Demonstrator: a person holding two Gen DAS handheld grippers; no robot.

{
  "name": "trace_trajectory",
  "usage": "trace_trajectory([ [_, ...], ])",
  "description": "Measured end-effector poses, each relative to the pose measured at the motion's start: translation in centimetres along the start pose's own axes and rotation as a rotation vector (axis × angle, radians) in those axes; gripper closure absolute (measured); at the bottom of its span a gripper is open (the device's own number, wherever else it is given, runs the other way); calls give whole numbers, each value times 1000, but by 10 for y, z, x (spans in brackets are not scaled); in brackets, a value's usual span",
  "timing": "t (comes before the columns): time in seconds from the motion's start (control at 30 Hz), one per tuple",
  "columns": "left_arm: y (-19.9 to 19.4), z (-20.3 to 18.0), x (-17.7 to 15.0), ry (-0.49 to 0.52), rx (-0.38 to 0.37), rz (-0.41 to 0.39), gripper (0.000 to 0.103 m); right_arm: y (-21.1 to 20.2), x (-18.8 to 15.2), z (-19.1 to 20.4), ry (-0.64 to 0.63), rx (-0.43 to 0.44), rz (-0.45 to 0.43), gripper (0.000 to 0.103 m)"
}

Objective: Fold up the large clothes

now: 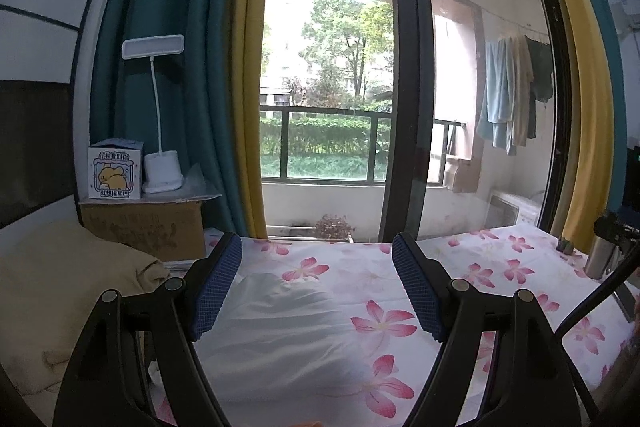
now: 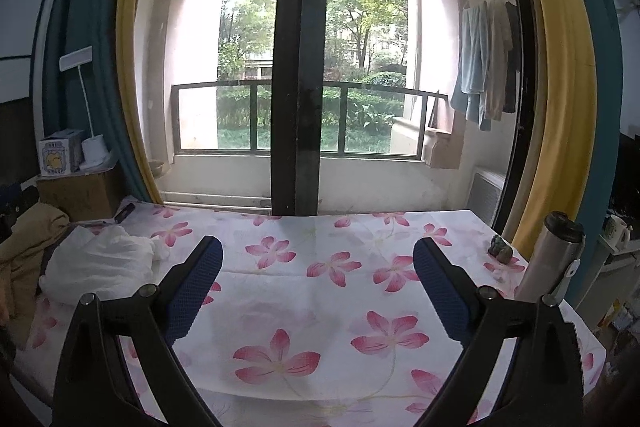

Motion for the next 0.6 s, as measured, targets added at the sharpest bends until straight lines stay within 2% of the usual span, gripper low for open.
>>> trace_trajectory([
  [0.6,14,9,-6,-16,-3,26,23,17,-4,14,-12,11,37,8],
])
Point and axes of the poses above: each gripper's, at about its wrist camera, not at the fingertips, and y roughly the way its jaws point, z to its left, x to its top, the point moved 7 cm from there along y, roughly the way its jaws point, and after that the axes turned 5 degrees about -y, right-handed, at the moved point
